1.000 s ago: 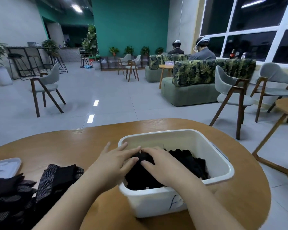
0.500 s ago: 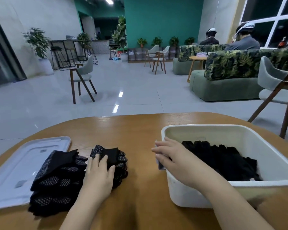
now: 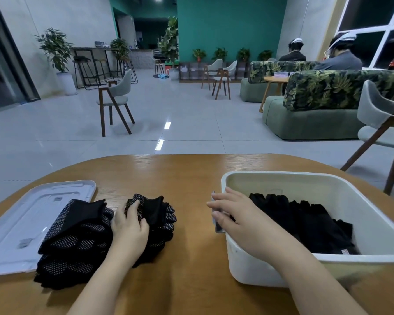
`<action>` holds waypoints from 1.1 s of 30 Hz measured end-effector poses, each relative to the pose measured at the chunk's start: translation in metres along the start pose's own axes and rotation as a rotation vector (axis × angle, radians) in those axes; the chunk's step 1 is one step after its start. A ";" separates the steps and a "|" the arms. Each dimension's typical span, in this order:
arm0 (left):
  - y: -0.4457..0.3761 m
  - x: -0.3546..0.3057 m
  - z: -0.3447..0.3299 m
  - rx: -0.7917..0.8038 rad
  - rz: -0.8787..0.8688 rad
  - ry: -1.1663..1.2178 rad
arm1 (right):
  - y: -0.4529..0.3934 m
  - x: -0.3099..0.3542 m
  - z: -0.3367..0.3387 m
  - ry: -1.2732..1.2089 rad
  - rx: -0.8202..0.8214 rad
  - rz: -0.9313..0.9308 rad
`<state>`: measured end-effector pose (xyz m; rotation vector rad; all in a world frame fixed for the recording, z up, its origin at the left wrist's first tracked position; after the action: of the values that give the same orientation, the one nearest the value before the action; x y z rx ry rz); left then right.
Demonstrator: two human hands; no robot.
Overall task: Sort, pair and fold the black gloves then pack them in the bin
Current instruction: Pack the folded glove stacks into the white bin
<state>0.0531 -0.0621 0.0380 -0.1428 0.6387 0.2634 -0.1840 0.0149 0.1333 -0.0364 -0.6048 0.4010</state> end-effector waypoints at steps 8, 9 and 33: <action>0.005 -0.005 0.002 0.258 0.009 -0.020 | 0.000 -0.002 -0.001 -0.018 -0.016 0.013; 0.006 -0.005 0.000 0.263 -0.007 0.010 | 0.000 -0.002 -0.002 -0.022 -0.017 0.015; 0.040 -0.043 0.023 0.184 0.058 0.481 | 0.005 0.001 0.001 -0.026 -0.043 0.040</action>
<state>0.0217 -0.0273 0.0803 -0.0083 1.1415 0.2252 -0.1859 0.0202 0.1341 -0.0850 -0.6396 0.4280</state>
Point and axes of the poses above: each hand's wrist, its own y-axis away from the middle knuckle, its own z-axis out of the back of the hand, x = y × z, the point moved 1 cm from there along -y, towards the middle knuckle, and after that the axes turned 10 degrees about z, right-handed, at the moved point
